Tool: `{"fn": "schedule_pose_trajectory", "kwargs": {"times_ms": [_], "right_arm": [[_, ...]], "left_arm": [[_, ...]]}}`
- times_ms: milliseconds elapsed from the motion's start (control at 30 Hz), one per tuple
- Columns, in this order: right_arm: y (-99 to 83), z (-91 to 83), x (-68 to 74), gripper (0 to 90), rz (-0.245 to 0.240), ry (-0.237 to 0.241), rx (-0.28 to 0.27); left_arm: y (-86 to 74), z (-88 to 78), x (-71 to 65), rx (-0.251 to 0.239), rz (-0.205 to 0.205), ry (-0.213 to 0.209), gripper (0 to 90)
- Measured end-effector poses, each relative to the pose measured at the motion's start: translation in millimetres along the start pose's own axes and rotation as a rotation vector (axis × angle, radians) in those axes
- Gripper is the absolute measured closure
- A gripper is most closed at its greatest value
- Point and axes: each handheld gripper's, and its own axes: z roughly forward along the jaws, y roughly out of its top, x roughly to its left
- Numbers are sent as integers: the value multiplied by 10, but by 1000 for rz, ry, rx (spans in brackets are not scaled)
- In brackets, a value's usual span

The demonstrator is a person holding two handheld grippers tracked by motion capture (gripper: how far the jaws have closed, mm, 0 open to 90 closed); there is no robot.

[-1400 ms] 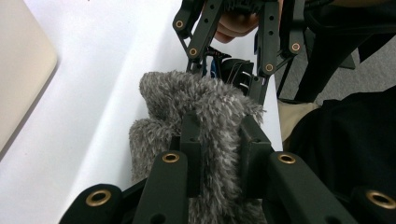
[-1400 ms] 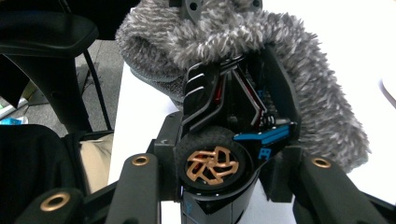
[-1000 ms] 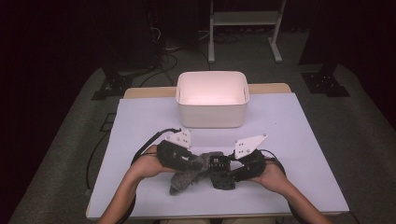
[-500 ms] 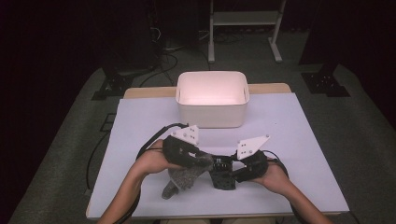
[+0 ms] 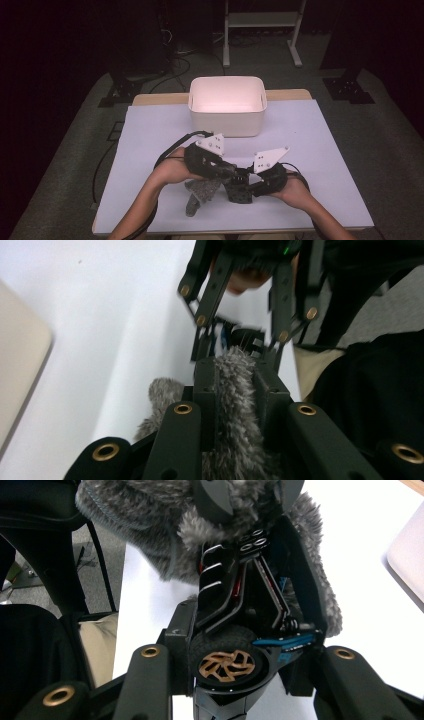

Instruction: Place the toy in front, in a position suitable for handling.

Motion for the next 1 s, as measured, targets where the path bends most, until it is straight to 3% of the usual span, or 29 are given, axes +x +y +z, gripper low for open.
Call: {"fn": "schedule_pose_trajectory", "kwargs": {"times_ms": [233,333,433,533,633,767,900,1000], "right_arm": [[-32,-42,-25,562,15,0,-2],[-35,-35,-28,562,14,0,-5],[-32,-31,-31,562,10,1,-5],[-36,-50,-24,561,12,-1,1],[-55,-92,-31,559,18,-5,8],[-67,-143,-40,557,22,-11,25],[-79,-200,-46,555,16,-18,51],[-97,-243,-40,554,19,-23,61]], "left_arm": [[-54,-130,24,-39,-20,16,780],[25,-207,9,-49,6,33,801],[72,-217,-10,-18,23,39,814],[36,-169,-4,9,13,39,816],[-62,-90,32,-6,-21,13,815],[-127,90,34,-10,-32,-29,811],[-174,159,59,-66,-54,-54,809],[-207,213,59,-79,-66,-67,808]]}}
